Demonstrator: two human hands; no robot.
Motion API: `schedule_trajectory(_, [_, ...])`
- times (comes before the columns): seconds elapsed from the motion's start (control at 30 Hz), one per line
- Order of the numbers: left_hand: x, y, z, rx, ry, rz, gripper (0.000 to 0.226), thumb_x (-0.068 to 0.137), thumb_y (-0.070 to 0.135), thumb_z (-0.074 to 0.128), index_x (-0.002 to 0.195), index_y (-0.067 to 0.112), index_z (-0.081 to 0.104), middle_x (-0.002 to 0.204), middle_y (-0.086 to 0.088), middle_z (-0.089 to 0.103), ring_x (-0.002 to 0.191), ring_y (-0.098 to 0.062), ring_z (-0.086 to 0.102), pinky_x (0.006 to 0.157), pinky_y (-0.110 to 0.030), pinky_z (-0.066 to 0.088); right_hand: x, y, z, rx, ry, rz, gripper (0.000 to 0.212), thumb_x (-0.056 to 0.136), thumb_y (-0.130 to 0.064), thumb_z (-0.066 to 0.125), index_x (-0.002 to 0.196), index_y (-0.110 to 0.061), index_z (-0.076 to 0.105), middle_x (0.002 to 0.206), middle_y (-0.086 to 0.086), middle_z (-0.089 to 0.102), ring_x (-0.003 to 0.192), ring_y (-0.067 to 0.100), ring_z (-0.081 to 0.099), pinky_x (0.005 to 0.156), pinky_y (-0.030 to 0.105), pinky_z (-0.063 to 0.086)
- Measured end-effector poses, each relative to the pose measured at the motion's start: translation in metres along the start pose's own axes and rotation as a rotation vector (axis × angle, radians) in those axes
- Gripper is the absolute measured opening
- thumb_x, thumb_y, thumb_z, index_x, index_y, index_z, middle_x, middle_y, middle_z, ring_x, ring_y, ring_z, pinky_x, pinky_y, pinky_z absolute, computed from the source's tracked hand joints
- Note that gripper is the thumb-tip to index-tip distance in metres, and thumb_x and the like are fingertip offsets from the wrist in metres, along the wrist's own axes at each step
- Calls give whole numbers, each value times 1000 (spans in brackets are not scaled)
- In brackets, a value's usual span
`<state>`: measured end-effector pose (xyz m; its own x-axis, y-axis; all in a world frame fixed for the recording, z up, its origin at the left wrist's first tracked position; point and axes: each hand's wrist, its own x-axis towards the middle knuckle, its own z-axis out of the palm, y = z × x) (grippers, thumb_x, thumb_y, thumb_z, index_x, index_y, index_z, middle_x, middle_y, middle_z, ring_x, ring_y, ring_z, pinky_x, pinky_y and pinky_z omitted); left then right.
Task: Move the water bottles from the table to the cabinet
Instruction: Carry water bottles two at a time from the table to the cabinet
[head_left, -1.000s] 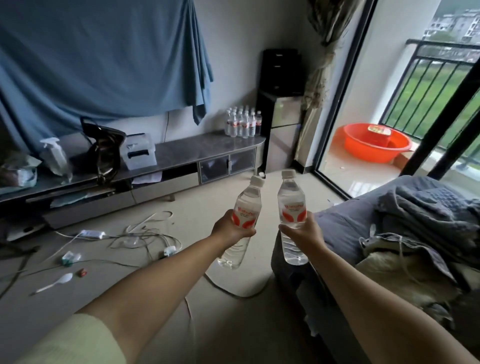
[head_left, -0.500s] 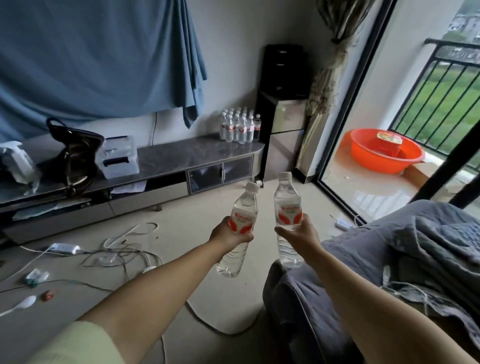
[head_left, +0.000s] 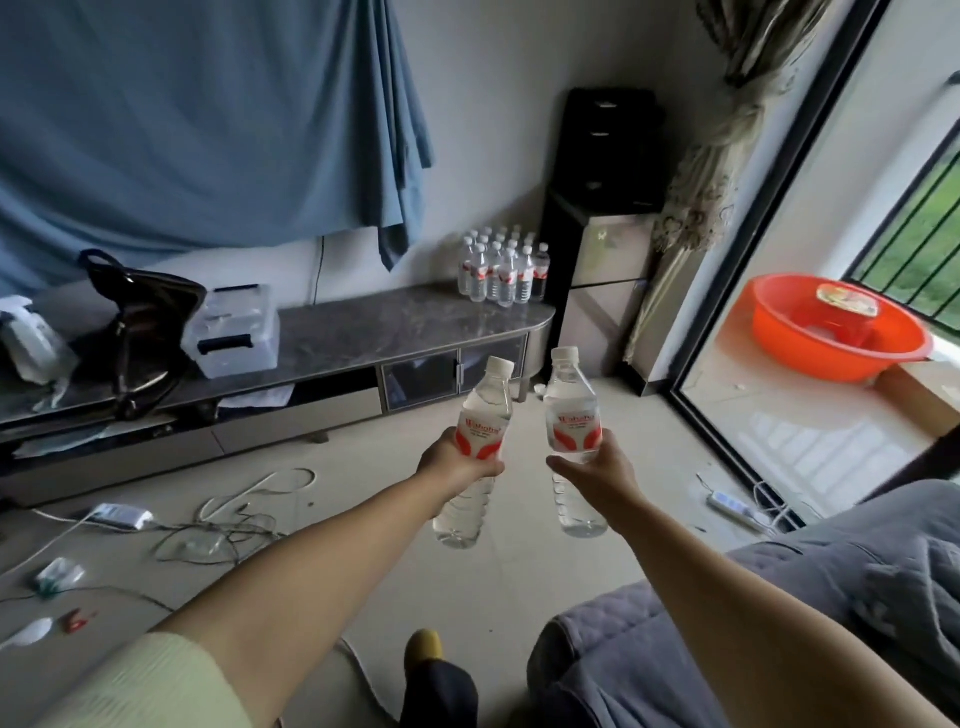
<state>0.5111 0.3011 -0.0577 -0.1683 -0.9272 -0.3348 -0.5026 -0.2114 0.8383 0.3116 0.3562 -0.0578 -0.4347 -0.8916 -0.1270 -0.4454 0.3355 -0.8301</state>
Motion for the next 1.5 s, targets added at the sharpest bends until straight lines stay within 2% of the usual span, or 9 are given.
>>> schedule_trajectory(0.33, [169,32,-49,19,-92,-8,57,59,38,83,109,25,58,101,4,67,93,-18,62,82,-30,49,159,-47,72,36,-25,65,59,73,-26,82,121,-11,51,114,10,64,102,27,61,88,36,50])
schedule_trajectory(0.47, [231,42,-79,39,-93,-10,54,60,35,85,106,28,58,103,4,68,96,-18,62,88,-32,50,214,-74,103,116,-10,87,56,73,-23,83,119,-11,52,111,9,65,100,27,62,88,38,51])
schedule_trajectory(0.63, [297,53,-105,-6,-61,-46,55,67,31,83,115,23,58,98,6,65,82,-8,58,67,-20,42,273,-94,126,131,-27,88,49,72,-20,83,110,-18,52,97,-1,63,86,17,61,63,20,43])
schedule_trajectory(0.73, [332,61,-111,-62,-63,-73,59,71,19,82,123,13,55,111,-4,65,93,-15,59,79,-23,42,311,-101,132,152,-27,85,47,72,-17,84,105,-20,51,91,-5,62,78,7,60,58,14,39])
schedule_trajectory(0.8, [356,70,-111,-91,-68,-94,60,73,12,80,125,7,53,118,-9,64,98,-18,59,83,-24,42,338,-104,137,180,-35,100,48,72,-13,83,107,-15,52,93,0,64,83,14,63,62,19,46])
schedule_trajectory(0.87, [390,80,-108,-110,-64,-99,59,72,9,80,125,5,54,119,-12,64,103,-22,60,85,-25,43,376,-108,141,197,-50,106,52,72,-12,83,113,-9,52,101,9,65,92,24,65,77,34,55])
schedule_trajectory(0.97, [443,93,-102,-100,-48,-112,57,68,17,84,119,10,59,112,-9,68,99,-21,64,86,-27,47,434,-111,143,190,-69,84,48,72,-12,83,111,-6,56,100,13,68,92,29,67,87,46,56])
schedule_trajectory(1.2, [563,128,-80,-33,-22,-192,66,45,42,83,103,17,67,99,-2,72,92,-21,68,91,-37,54,570,-106,141,133,-132,135,49,69,-17,84,111,-9,58,96,10,70,87,25,69,84,44,58])
schedule_trajectory(1.5, [680,150,-73,-27,-60,-278,52,63,33,85,108,13,67,106,-7,71,98,-25,67,95,-39,52,687,-106,166,122,-162,227,49,67,-17,85,109,-8,59,97,11,71,89,27,70,86,49,57])
